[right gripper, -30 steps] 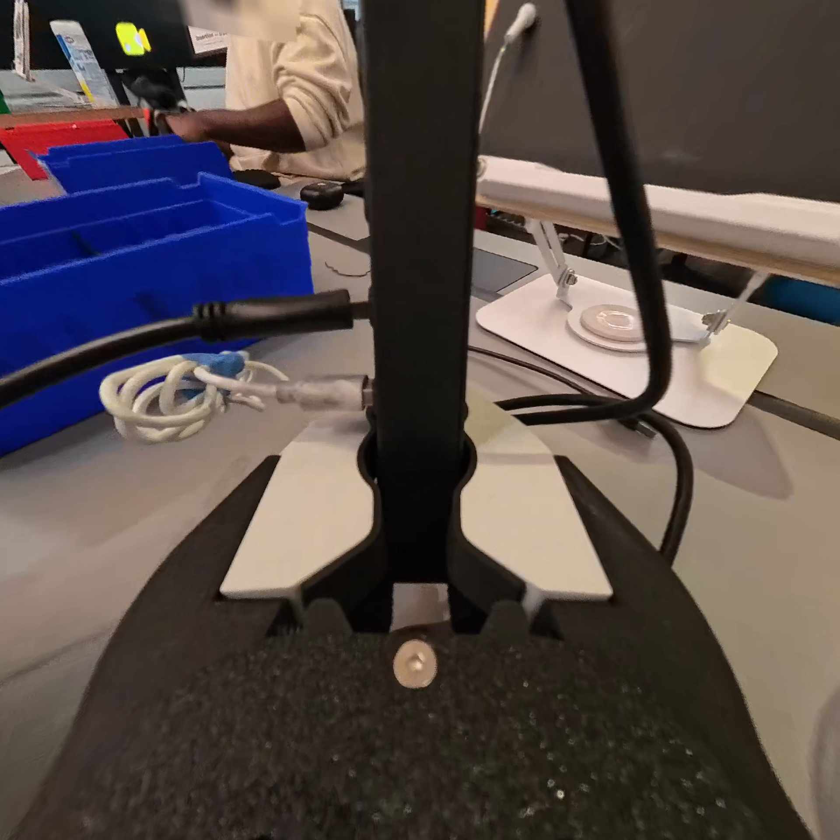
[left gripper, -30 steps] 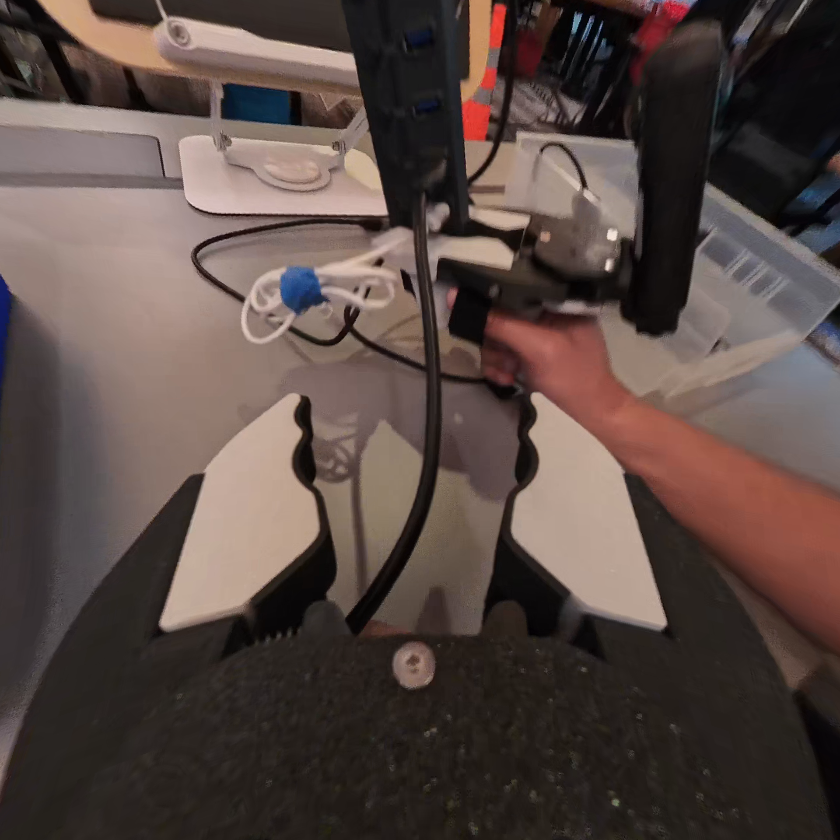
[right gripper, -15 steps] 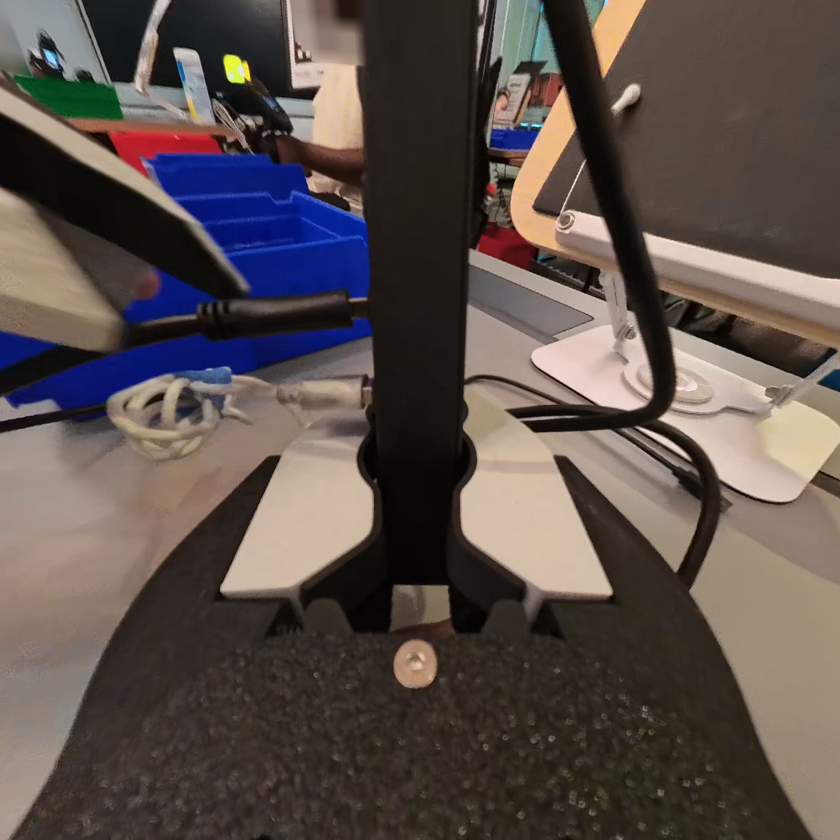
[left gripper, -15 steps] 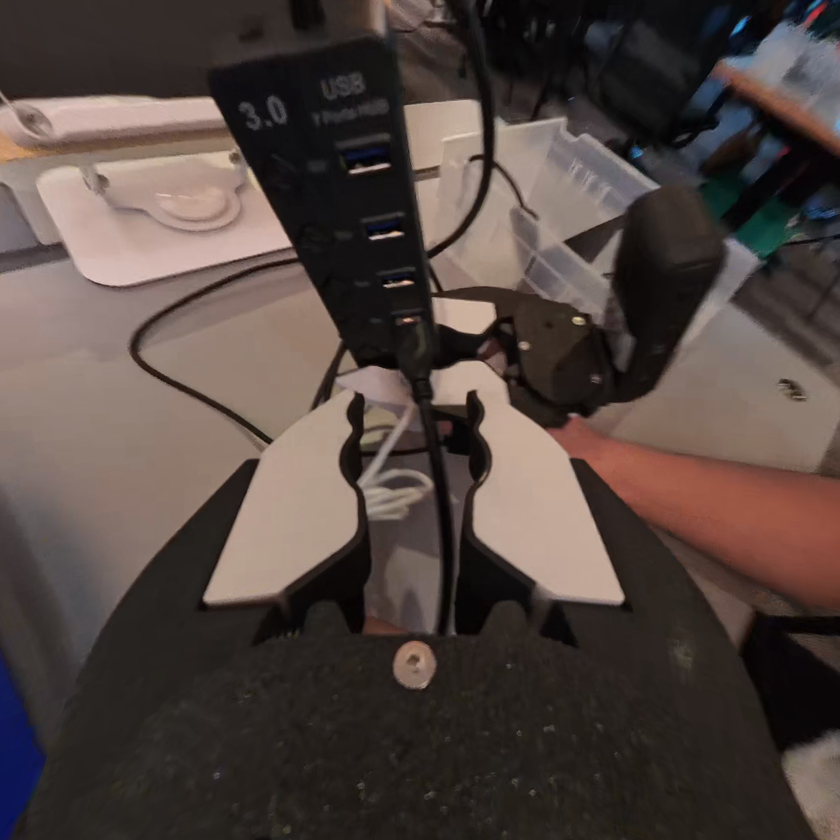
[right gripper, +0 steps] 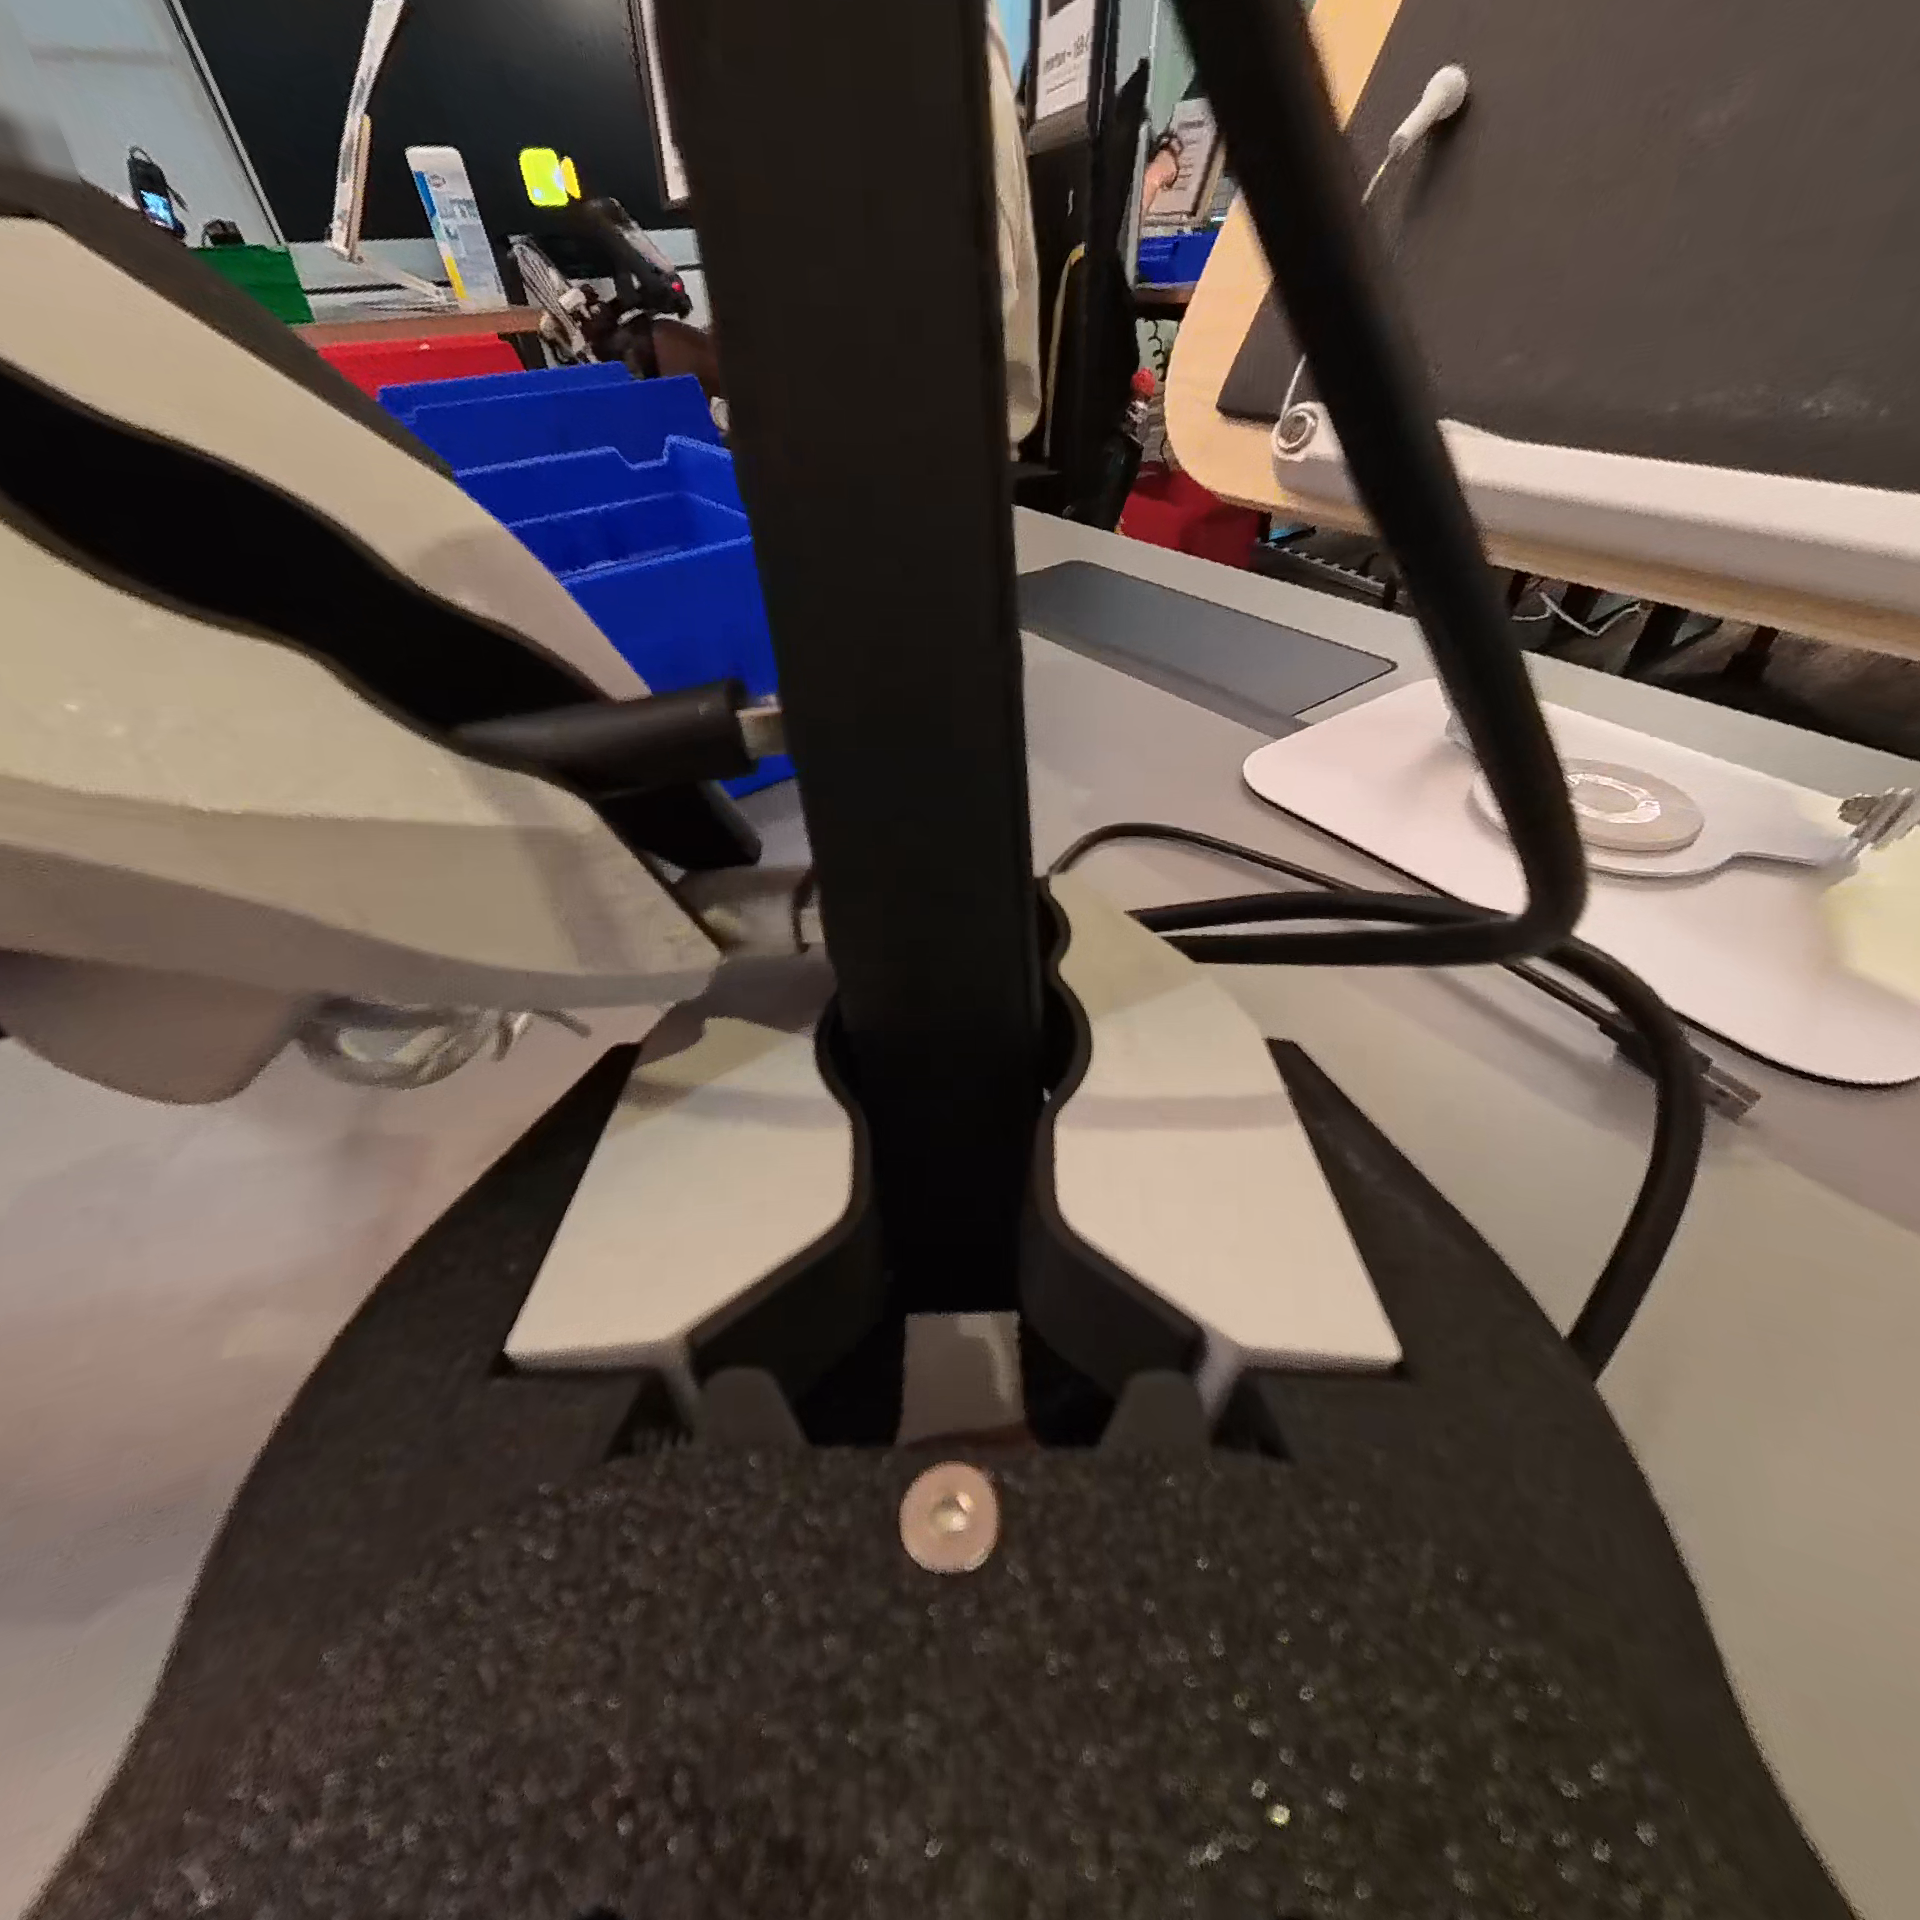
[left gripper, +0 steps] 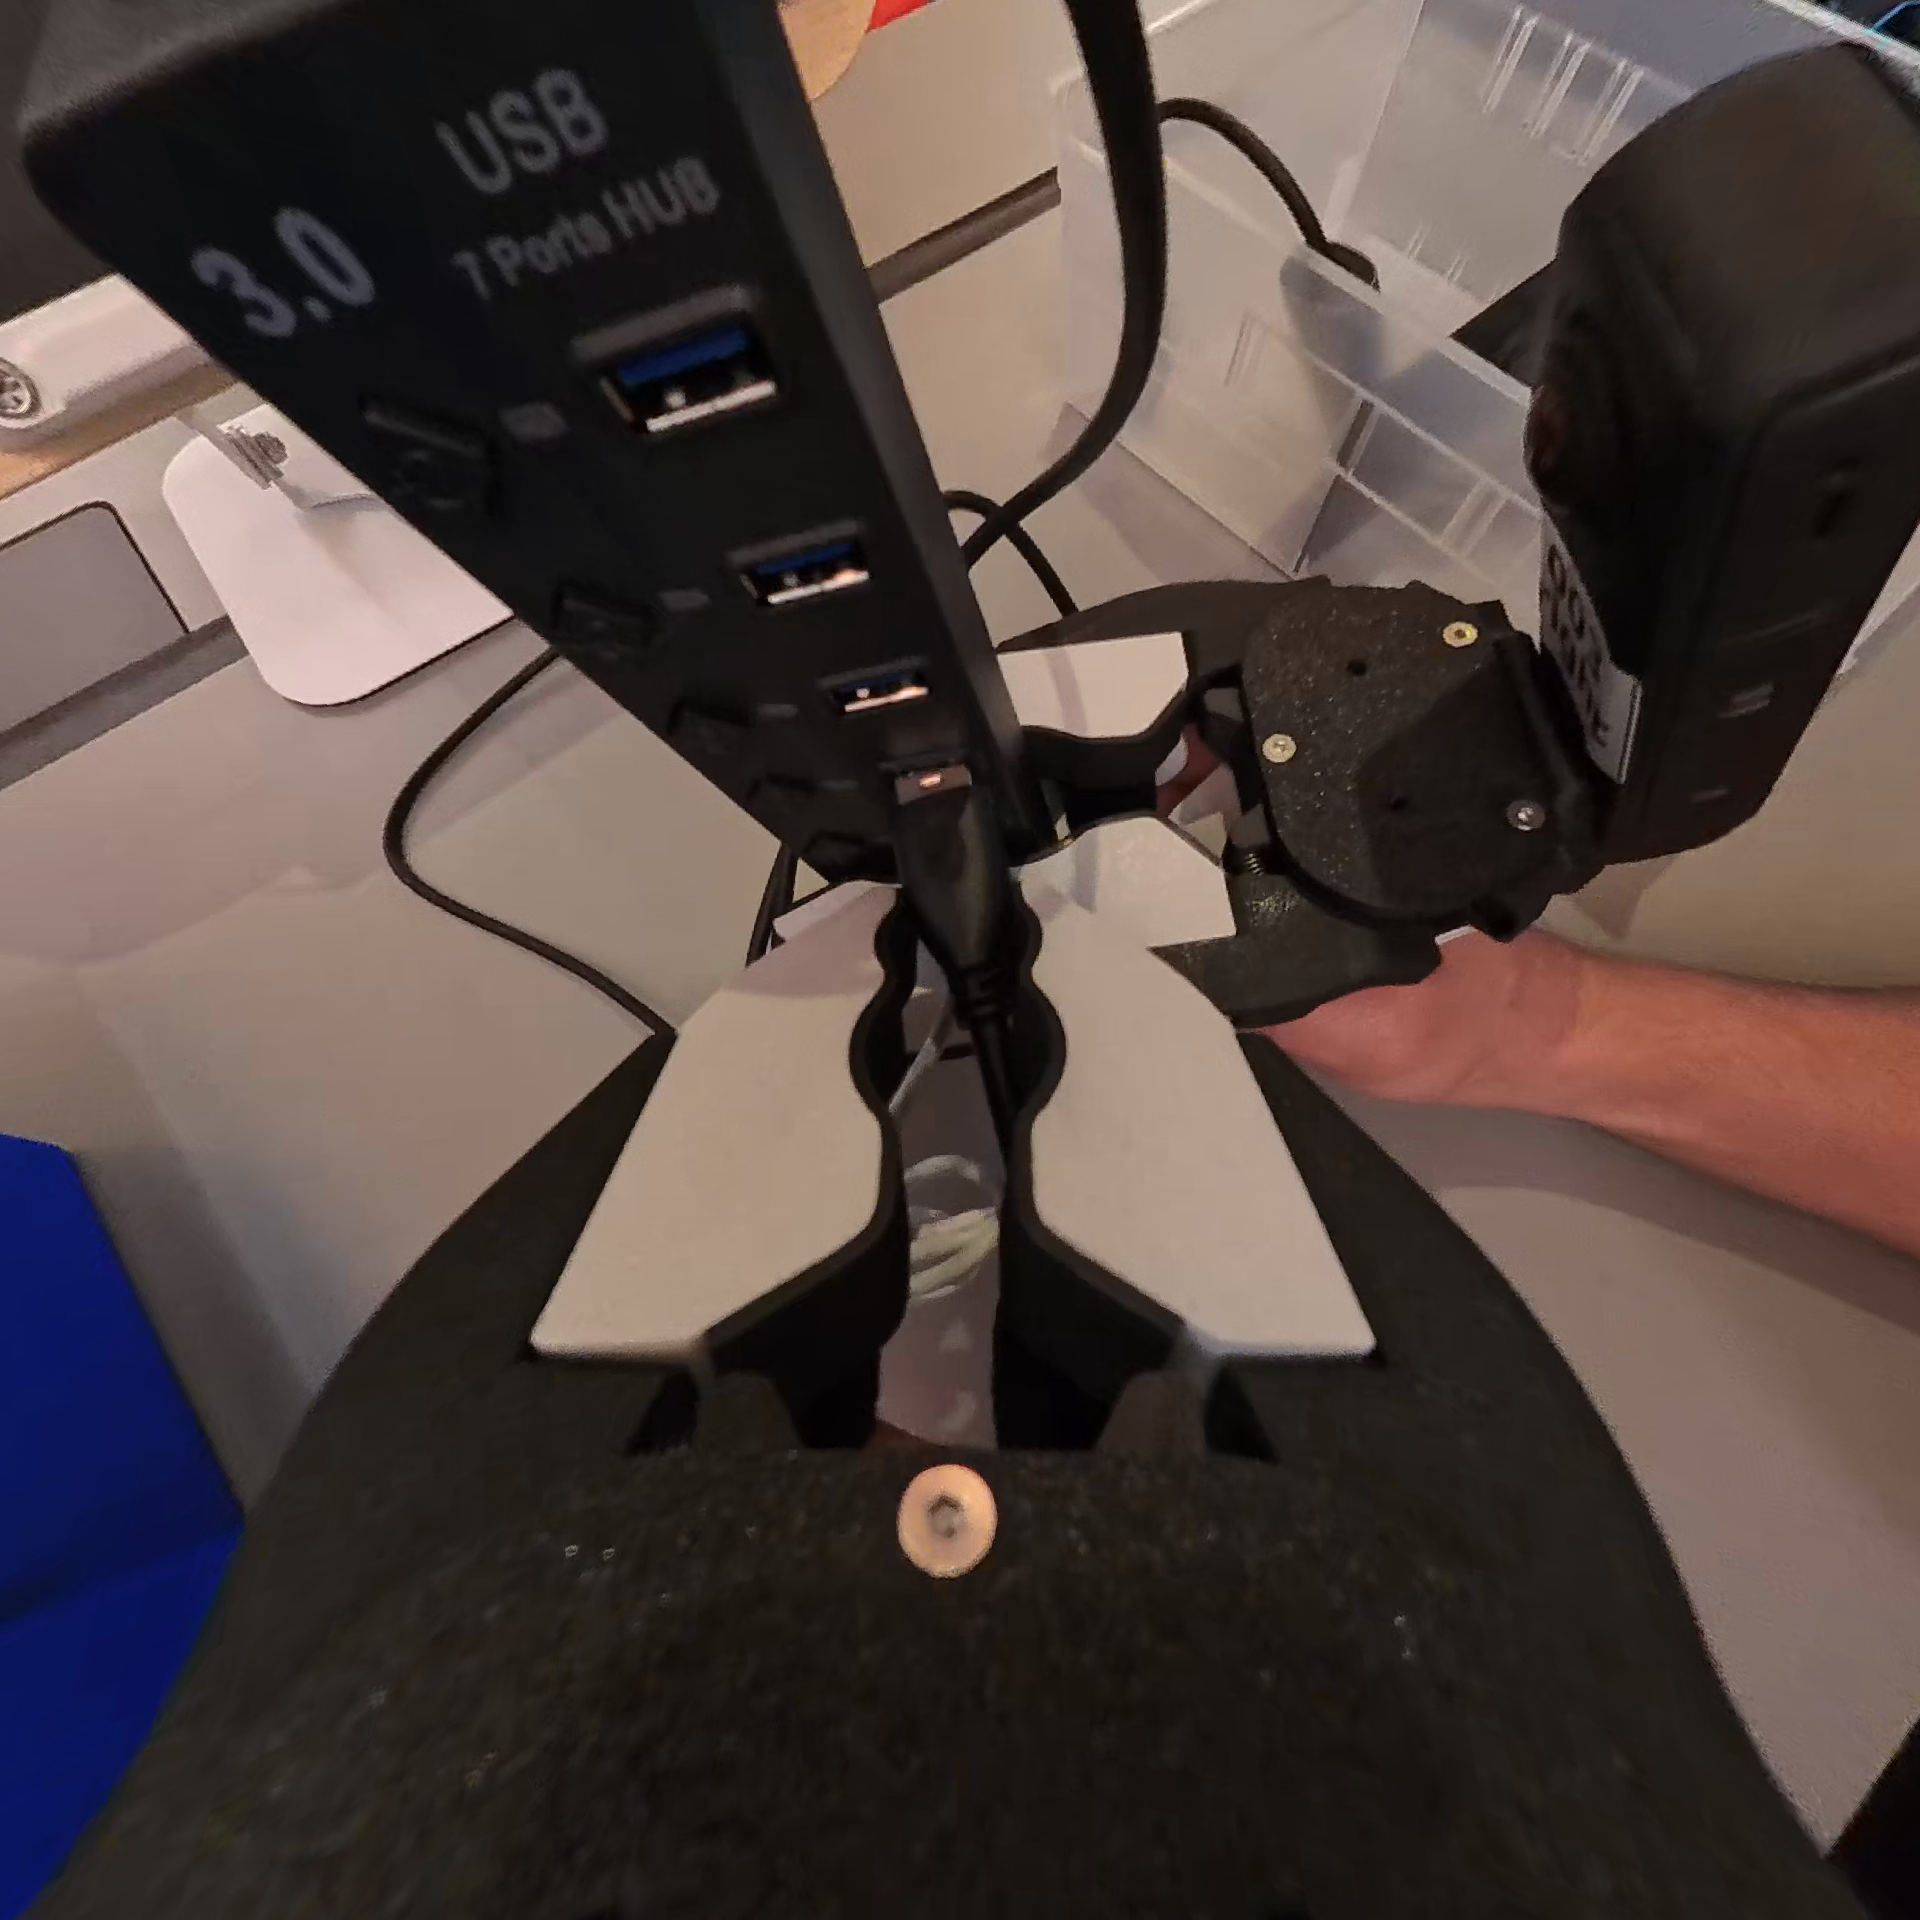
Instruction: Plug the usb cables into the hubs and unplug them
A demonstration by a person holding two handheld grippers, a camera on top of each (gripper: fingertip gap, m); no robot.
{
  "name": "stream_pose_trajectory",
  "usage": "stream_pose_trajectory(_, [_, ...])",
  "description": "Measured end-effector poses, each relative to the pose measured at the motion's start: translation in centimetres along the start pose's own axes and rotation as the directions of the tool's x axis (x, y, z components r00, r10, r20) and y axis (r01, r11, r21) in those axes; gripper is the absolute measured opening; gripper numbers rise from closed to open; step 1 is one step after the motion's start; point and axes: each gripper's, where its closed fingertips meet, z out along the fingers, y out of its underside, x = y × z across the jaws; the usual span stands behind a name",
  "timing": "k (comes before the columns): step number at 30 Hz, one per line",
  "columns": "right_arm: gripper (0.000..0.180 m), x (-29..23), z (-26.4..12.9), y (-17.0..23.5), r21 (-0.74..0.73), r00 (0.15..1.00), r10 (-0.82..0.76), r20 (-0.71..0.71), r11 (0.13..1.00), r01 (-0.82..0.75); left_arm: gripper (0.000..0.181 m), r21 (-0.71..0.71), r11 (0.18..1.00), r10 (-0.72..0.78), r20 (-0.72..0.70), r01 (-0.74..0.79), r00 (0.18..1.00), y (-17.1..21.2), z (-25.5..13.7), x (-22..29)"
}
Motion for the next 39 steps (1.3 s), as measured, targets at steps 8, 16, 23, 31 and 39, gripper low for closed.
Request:
stream_pose_trajectory(8, [0.028,5.0,-1.2,0.0,0.056,0.969,0.237,-0.065,0.971,-0.234,0.014,0.001,1.000,0.013,-0.060,-0.013,0.998,2.0,-3.5,1.2])
stream_pose_trajectory(16, [0.028,4.0,-0.9,-0.1,0.047,0.979,0.200,-0.044,0.979,-0.198,0.015,-0.251,0.938,0.185,-0.217,-0.238,0.958,11.8,-0.6,6.0])
stream_pose_trajectory(23, [0.028,3.2,-0.7,0.0,0.027,0.991,0.114,-0.065,0.993,-0.112,0.036,0.046,0.999,0.020,-0.156,-0.013,0.988,5.5,-1.4,3.4])
stream_pose_trajectory(31, [0.028,0.8,-0.5,-0.8,0.052,0.999,0.041,-0.031,0.998,-0.039,0.032,0.157,0.988,0.011,-0.050,-0.003,0.999,-1.0,-1.1,0.5])
stream_pose_trajectory(39, [0.027,0.5,-0.1,-0.3,0.017,0.999,0.018,-0.028,1.000,-0.017,0.014,0.130,0.991,-0.033,-0.046,0.038,0.998,-0.4,0.9,0.3])
